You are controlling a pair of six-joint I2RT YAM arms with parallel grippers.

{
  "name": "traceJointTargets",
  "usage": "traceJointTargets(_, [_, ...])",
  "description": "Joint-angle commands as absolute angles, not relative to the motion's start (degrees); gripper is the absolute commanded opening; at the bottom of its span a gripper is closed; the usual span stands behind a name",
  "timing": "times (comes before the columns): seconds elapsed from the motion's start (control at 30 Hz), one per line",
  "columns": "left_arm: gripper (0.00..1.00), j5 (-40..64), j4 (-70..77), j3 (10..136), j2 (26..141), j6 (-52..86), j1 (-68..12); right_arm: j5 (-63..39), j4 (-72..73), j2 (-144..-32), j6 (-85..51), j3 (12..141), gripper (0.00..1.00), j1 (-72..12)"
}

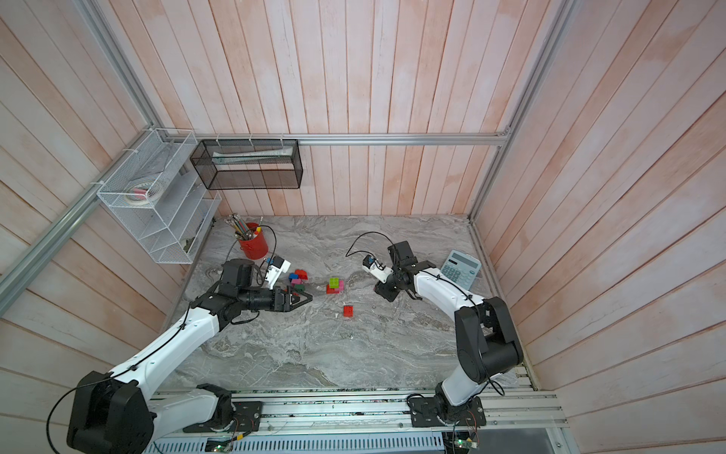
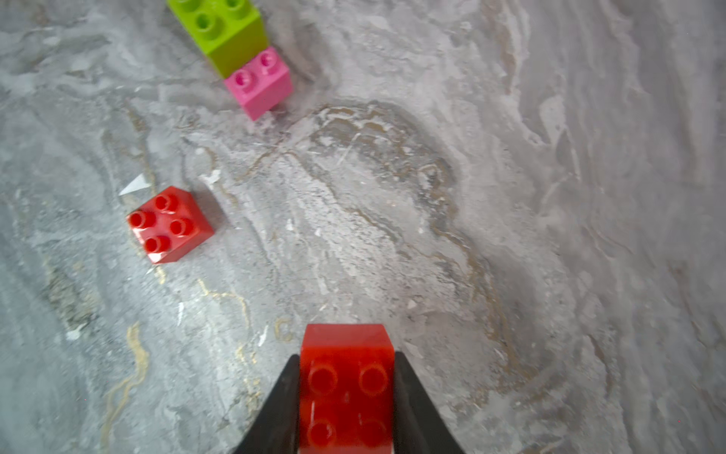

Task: Assemble the letter s with lego
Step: Pick up the lego brick from the center of the board, then assemble the lego brick with the lego brick.

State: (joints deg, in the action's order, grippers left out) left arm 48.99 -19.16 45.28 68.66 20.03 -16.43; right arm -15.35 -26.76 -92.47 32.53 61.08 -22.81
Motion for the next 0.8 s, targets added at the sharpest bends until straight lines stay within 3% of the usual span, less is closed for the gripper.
traceJointTargets(0.0, [1.0,48.51,-21.51,47.15,67.59,17.21,-15.78,-17.84,-33.33,-92.86,38.59,63.61,0.26,-24.42])
traceJointTargets(0.77, [1.0,50.62,-24.0,44.29,63.39,15.29,-11.18,-18.52,-40.77,-103.79,49.44,74.9,0.24,-34.05])
